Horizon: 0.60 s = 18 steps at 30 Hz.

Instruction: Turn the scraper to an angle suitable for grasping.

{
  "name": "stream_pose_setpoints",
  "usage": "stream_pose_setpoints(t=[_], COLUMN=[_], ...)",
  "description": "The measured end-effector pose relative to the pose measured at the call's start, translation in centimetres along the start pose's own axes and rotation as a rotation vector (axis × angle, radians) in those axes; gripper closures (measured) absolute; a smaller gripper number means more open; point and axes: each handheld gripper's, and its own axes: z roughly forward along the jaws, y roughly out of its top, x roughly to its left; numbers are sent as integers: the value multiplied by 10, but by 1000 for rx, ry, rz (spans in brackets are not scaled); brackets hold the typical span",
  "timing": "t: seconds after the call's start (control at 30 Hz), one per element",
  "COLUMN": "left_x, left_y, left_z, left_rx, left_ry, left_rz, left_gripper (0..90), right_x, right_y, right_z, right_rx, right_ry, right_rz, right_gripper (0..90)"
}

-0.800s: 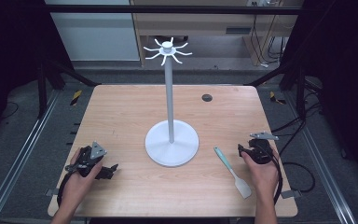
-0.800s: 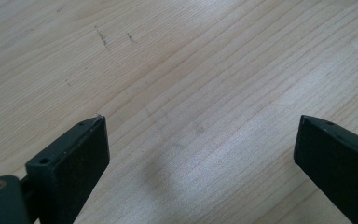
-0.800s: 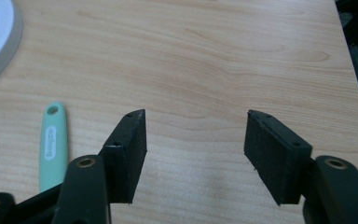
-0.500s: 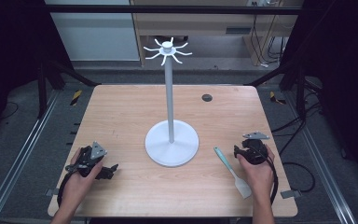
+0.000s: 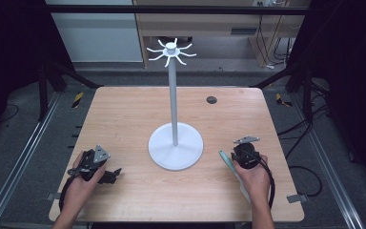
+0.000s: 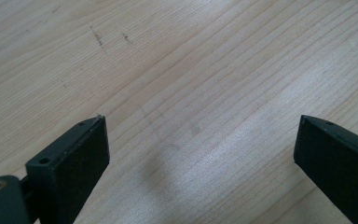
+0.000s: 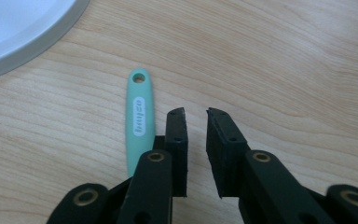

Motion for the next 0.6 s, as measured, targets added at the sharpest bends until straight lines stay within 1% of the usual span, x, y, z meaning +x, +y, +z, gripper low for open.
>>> stream_pose_setpoints(t=[0.1,0.23,0.33,0.47,0.5,0.6], left_x=[0,1,1,0,0,-1], left_y=[0,0,0,0,0,0], left_z=[0,-1,-1,0,0,0], left_rx=[-4,-6,-6,-4,-3,2], left_ry=[2,1,1,2,-1,-3], left_rz=[0,-5,-6,-1,-1,5], left_gripper=[30,30,30,30,30,30], right_x=[5,6,6,8,9,9], right_y=[1,1,1,2,2,1], right_z=[4,8,9,8,8,7], right_rx=[17,24,29,28,31,24], right_ry=[8,17,30,64,60,69], right_rz=[-2,1,-8,-6,-8,-16], right_gripper=[825,869,892,900,900,900])
